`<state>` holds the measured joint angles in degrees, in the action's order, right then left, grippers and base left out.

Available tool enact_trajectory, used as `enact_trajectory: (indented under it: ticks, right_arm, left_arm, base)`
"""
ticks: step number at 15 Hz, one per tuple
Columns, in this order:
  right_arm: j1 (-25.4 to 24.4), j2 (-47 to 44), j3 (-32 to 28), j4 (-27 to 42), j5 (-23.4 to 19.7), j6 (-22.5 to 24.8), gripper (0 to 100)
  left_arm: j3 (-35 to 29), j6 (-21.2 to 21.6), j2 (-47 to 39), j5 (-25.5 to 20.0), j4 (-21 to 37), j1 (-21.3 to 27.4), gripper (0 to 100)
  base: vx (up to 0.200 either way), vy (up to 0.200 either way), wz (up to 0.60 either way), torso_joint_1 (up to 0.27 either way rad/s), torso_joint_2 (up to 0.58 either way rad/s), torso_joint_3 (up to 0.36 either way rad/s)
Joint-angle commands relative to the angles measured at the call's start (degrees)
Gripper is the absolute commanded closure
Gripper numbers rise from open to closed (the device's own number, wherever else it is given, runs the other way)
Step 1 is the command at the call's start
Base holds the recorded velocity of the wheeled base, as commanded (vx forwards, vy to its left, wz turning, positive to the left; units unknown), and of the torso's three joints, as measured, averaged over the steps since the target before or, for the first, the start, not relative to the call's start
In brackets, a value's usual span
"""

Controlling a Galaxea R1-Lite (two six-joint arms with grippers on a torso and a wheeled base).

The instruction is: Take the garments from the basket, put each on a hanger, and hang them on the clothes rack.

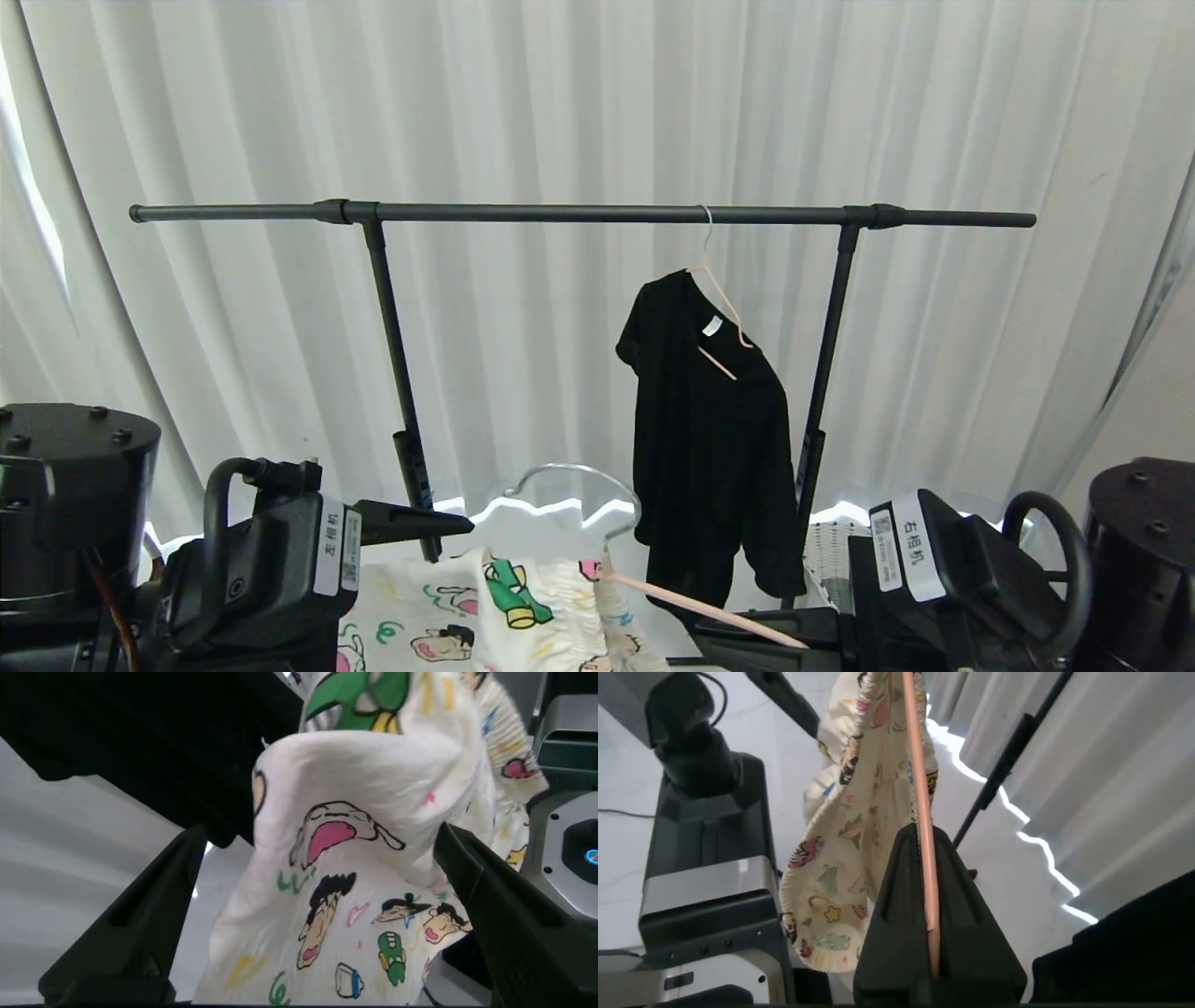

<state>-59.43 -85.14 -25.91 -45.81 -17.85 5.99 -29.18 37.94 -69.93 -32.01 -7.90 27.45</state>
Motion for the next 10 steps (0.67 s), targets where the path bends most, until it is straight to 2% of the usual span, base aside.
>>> enact_trajectory:
  ticks: [1, 4, 5, 10]
  right_arm:
    - [-0.8, 0.1, 0.1, 0.0, -0.5, 0.6, 100]
    - [-2.1, 0.1, 0.1, 0.0, -1.9, 3.3, 100]
    - [-2.5, 0.1, -0.1, 0.0, -2.1, 3.7, 100]
    - [-2.6, 0.3, 0.0, 0.0, -2.1, 3.9, 100]
  left_arm:
    - [0.3, -0.1, -1.4, -0.1, 0.0, 0.1, 0]
    - [0.2, -0.1, -1.6, -0.2, 0.0, 0.1, 0]
    - [0.4, -0.1, -1.4, -0.3, 0.0, 0.1, 100]
    - [1.1, 0.2, -1.4, -0.3, 0.0, 0.1, 100]
  base:
    - [0.000, 0.000, 0.00, 0.000, 0.00, 0.000]
    - [0.000, 0.000, 0.00, 0.000, 0.00, 0.000]
    - [0.000, 0.000, 0.00, 0.000, 0.00, 0.000]
    - [0.000, 0.000, 0.00, 0.000, 0.00, 0.000]
